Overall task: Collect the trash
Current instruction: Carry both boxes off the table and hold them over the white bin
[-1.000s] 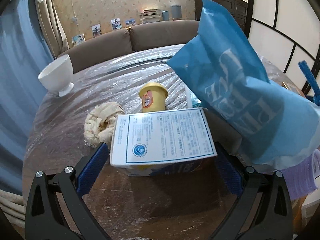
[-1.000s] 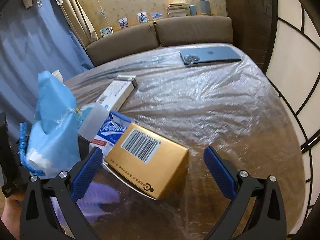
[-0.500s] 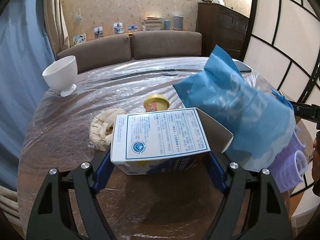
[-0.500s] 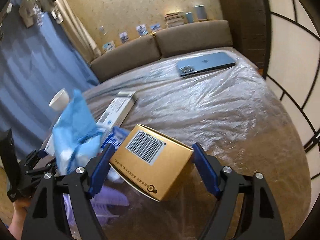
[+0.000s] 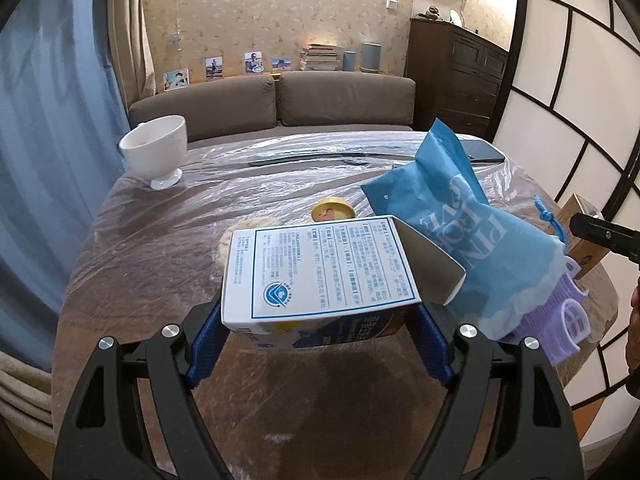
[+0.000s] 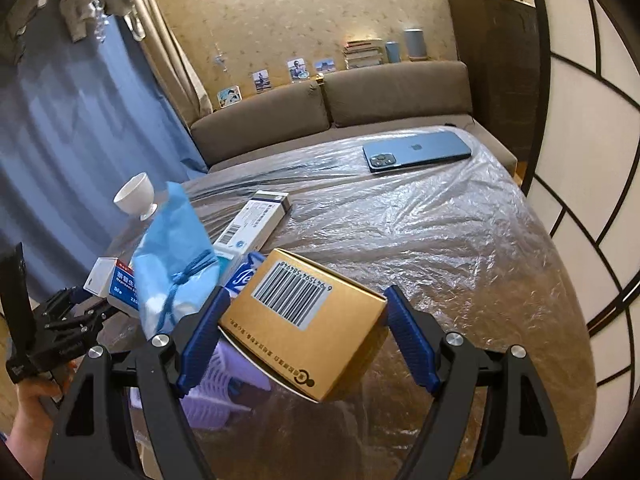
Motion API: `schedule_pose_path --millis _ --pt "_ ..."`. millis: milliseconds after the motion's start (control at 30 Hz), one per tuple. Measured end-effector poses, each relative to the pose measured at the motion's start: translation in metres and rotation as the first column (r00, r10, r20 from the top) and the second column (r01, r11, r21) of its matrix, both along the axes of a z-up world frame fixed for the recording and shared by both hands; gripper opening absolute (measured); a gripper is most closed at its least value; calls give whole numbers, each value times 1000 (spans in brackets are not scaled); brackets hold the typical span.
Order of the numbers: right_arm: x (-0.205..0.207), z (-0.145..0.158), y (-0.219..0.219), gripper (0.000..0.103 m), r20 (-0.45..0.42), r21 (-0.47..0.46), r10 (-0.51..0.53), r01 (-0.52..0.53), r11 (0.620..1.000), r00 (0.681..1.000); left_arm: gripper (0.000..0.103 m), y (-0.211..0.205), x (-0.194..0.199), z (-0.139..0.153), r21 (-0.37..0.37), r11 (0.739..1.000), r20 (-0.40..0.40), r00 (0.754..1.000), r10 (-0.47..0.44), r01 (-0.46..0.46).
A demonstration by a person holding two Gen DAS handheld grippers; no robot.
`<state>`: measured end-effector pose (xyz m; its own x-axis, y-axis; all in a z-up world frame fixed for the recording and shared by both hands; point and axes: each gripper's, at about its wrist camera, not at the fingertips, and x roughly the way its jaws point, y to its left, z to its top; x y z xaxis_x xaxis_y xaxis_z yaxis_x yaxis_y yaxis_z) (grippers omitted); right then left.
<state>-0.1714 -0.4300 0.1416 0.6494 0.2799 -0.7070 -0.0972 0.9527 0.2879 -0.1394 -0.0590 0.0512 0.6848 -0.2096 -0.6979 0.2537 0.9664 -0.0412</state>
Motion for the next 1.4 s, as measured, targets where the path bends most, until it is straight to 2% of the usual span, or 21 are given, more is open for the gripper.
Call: schedule_pose_path --millis 400,533,633,800,1000,1400 --pt "-40 30 20 78 60 13 82 -82 997 995 81 16 -33 15 -23 999 10 1000 25 -24" --pt "-43 27 22 78 59 -23 56 -55 998 997 81 16 -36 15 -17 999 14 999 30 -30" --pt "-41 24 17 78 48 -4 32 -32 999 998 81 16 -40 15 -9 999 20 999 32 -32" --pt "-52 38 12 78 89 -9 37 -36 999 995 81 20 -49 22 -13 999 36 999 34 -33" --pt "-70 49 20 78 89 17 121 -123 992 989 81 20 -67 30 -13 1000 39 999 12 -12" --pt "-112 22 63 78 -26 49 312 -310 949 950 81 14 -106 15 18 999 -35 999 -29 29"
